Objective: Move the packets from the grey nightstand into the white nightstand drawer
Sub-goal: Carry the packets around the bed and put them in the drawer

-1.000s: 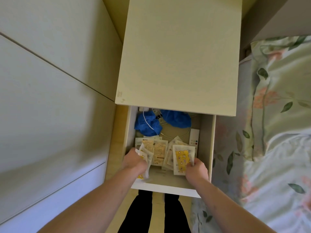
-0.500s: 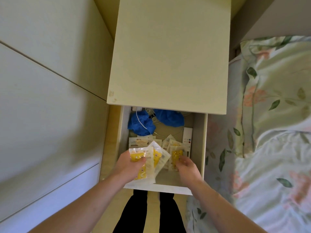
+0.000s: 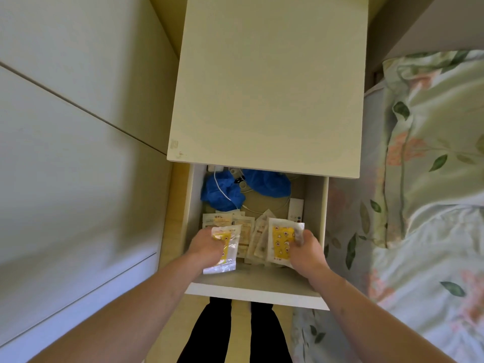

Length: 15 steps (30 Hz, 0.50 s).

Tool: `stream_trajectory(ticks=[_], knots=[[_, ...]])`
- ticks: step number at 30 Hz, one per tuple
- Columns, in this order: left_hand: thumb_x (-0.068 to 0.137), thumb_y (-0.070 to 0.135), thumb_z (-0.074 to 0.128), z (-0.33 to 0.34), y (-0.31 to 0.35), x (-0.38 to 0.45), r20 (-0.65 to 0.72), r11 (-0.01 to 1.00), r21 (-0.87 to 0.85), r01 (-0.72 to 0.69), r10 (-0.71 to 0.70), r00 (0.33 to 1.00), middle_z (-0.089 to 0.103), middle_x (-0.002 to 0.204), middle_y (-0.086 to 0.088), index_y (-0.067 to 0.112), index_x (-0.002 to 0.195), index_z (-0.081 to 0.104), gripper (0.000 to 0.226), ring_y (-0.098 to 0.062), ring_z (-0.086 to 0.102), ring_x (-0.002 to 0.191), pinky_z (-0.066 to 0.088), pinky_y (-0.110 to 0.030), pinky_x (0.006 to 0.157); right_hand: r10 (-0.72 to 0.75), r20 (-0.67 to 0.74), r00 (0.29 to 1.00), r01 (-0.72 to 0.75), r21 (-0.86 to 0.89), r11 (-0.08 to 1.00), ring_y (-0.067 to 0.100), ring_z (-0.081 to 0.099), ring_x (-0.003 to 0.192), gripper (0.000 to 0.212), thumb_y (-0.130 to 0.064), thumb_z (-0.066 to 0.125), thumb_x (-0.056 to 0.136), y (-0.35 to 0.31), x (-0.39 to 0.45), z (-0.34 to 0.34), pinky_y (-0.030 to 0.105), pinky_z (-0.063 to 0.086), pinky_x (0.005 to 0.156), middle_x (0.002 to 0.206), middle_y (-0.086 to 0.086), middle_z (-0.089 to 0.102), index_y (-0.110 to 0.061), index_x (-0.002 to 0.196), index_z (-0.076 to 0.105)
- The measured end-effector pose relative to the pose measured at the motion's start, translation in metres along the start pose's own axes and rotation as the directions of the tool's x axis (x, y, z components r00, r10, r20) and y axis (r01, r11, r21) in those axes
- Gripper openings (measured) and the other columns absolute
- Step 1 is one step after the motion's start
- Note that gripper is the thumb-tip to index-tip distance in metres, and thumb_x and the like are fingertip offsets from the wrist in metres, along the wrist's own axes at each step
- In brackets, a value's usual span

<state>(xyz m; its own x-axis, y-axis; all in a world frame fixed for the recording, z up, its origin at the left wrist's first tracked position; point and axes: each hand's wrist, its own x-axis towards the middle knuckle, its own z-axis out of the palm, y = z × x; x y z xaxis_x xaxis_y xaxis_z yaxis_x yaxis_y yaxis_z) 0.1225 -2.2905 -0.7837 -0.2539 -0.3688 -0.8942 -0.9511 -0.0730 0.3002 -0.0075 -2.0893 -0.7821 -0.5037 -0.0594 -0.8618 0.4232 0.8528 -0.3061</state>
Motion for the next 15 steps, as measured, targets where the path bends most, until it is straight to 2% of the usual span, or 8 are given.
stream_trajectory(ticks=[2,7,10,15], knots=[[0.101,0.005,0.056,-0.001,0.001,0.012,-0.014,0.999,0.049,0.008,-0.008,1.000,0.062,0.114,0.003,0.023,0.140,0.053,0.044,-0.018,0.063,0.100,0.054,-0.024,0.073,0.014,0.010,1.000,-0.013,-0.106,0.994,0.021,0.064,0.097,0.023,-0.017,0.050,0.105,-0.001,0.008,0.005,0.030,0.055,0.069,0.114,0.002,0.062,-0.018,0.127,0.049],[0.099,0.004,0.058,0.007,0.003,0.033,-0.091,0.991,0.124,0.046,-0.035,0.995,0.061,0.128,-0.005,0.022,0.138,0.047,0.044,-0.025,0.062,0.113,0.055,-0.033,0.090,0.069,0.019,0.997,-0.064,-0.210,0.976,0.023,0.061,0.097,0.034,-0.011,0.058,0.099,-0.001,0.025,0.023,0.033,0.053,0.076,0.111,0.002,0.061,-0.017,0.131,0.049],[0.096,0.003,0.061,0.012,0.000,0.038,-0.117,0.994,0.087,0.071,-0.061,0.991,0.060,0.125,-0.003,0.021,0.137,0.045,0.047,-0.028,0.062,0.117,0.056,-0.040,0.098,0.105,0.006,0.994,-0.099,-0.258,0.961,0.030,0.062,0.110,0.040,-0.011,0.059,0.095,0.002,0.025,0.028,0.036,0.052,0.085,0.122,0.009,0.062,-0.013,0.133,0.047],[0.091,0.002,0.065,0.009,-0.006,0.029,-0.107,0.996,0.066,0.056,-0.049,0.993,0.055,0.140,-0.003,0.028,0.151,0.034,0.072,-0.028,0.058,0.127,0.055,-0.046,0.102,0.124,0.034,0.992,-0.111,-0.257,0.960,0.032,0.055,0.127,0.062,-0.019,0.065,0.092,0.009,0.009,0.026,0.043,0.048,0.107,0.139,0.011,0.052,-0.016,0.146,0.035]])
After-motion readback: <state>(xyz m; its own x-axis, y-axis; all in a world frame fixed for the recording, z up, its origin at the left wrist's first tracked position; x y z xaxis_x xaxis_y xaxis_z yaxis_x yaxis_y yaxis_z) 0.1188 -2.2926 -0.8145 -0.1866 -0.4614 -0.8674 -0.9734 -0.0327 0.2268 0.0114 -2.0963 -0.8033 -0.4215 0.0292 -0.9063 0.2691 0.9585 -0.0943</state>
